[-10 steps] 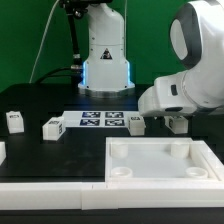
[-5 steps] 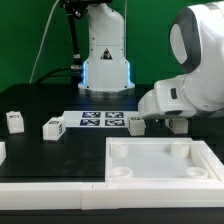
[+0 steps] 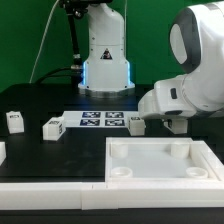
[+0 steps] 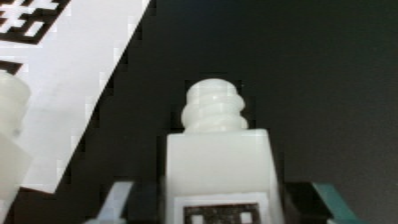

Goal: Assemble one leg

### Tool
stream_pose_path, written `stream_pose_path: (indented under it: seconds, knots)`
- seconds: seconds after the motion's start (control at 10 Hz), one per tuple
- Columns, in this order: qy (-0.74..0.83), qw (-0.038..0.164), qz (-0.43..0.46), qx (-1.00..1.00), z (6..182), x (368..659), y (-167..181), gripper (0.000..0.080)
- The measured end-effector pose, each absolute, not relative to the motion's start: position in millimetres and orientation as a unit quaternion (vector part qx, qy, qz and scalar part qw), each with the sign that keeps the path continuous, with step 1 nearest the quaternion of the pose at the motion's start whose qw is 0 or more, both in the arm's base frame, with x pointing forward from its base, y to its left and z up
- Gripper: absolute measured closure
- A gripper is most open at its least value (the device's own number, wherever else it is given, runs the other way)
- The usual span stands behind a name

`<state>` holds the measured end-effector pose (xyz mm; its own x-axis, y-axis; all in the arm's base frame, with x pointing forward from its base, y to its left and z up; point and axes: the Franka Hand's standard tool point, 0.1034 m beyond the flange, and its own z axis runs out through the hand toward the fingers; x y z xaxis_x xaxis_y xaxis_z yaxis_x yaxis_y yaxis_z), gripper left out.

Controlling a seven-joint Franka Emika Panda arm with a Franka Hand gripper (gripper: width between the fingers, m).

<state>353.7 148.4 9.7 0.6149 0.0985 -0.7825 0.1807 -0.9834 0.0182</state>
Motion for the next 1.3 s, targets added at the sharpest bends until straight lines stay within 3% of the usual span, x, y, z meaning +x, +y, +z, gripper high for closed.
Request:
stream_pose_path:
  seconds: [0.3, 0.8, 1.1, 1.3]
  knots:
    - [0.078, 0.048, -0.433, 0.897, 11.5, 354, 148, 0.0512]
    - [0.068, 0.063, -0.424, 0.901, 91.5, 361, 132, 0.0512]
    - [0.067, 0.059, -0.397, 0.913, 90.9, 366, 133, 0.0511]
    - [0.071, 0.042, -0.288, 0.954, 89.1, 377, 135, 0.0511]
